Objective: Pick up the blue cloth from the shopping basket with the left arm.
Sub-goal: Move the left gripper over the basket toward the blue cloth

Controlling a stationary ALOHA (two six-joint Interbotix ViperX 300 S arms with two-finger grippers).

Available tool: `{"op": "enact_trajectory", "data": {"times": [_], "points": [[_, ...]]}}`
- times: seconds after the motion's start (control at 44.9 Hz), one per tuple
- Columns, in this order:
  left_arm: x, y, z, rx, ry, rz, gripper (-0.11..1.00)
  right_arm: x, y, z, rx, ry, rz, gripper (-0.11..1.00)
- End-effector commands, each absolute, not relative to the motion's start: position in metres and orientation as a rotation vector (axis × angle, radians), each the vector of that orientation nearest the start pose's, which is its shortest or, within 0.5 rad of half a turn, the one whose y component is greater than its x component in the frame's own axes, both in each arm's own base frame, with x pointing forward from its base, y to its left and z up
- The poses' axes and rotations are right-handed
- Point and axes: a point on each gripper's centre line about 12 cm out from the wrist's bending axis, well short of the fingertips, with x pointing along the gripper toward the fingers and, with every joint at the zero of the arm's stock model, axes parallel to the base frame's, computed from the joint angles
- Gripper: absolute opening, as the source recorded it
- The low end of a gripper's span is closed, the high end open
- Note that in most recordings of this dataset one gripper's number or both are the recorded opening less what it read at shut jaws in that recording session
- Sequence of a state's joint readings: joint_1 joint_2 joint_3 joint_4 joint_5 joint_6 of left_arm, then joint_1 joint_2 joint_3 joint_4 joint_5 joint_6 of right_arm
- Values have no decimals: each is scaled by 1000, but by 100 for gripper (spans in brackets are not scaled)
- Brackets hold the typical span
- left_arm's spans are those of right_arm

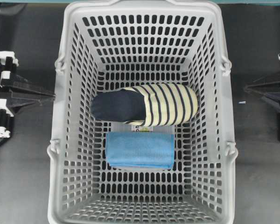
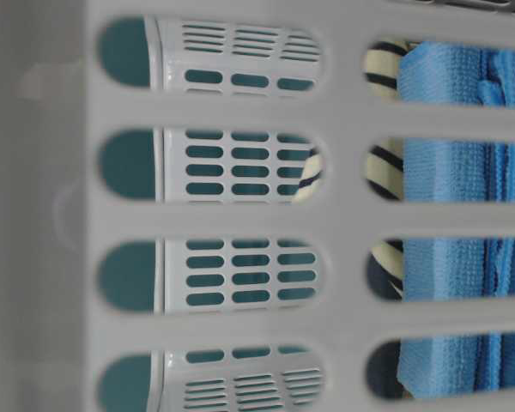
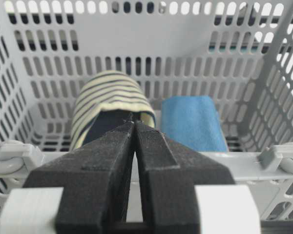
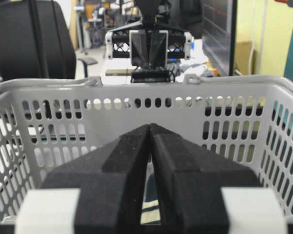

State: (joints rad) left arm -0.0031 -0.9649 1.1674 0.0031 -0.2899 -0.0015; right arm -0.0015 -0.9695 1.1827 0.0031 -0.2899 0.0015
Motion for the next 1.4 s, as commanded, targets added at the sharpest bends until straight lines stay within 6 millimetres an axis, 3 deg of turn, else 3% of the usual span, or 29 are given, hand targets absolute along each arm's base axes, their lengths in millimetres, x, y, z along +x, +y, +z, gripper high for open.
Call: {"op": "enact_trajectory", "data": {"times": [0.0,0.2,0.379,0.512,0.579,0.824,0.868,1.024,1.113,1.247,1.381], "points": [[201,-6,320,19,-121,-31,6,200,0,299,11,-97,-2,1],[212,-9,351,-1,8,-44,0,204,-1,298,36,-41,-4,0],[237,-16,370,6,176,-62,0,213,0,296,44,104,-3,1],[262,-24,377,19,243,-83,0,218,3,302,44,98,9,4],[276,-26,379,23,286,-87,0,219,4,303,45,97,15,13],[322,-34,371,34,494,-88,0,223,6,298,75,130,20,79],[330,-35,370,34,522,-90,0,224,6,297,79,131,20,82],[359,-45,361,46,624,-101,2,225,6,297,82,131,19,79],[375,-49,352,47,702,-101,16,225,6,297,81,130,20,79],[395,-61,342,60,790,-118,57,224,6,297,79,127,20,79],[417,-71,325,42,854,-115,87,224,6,297,75,125,22,79]]}}
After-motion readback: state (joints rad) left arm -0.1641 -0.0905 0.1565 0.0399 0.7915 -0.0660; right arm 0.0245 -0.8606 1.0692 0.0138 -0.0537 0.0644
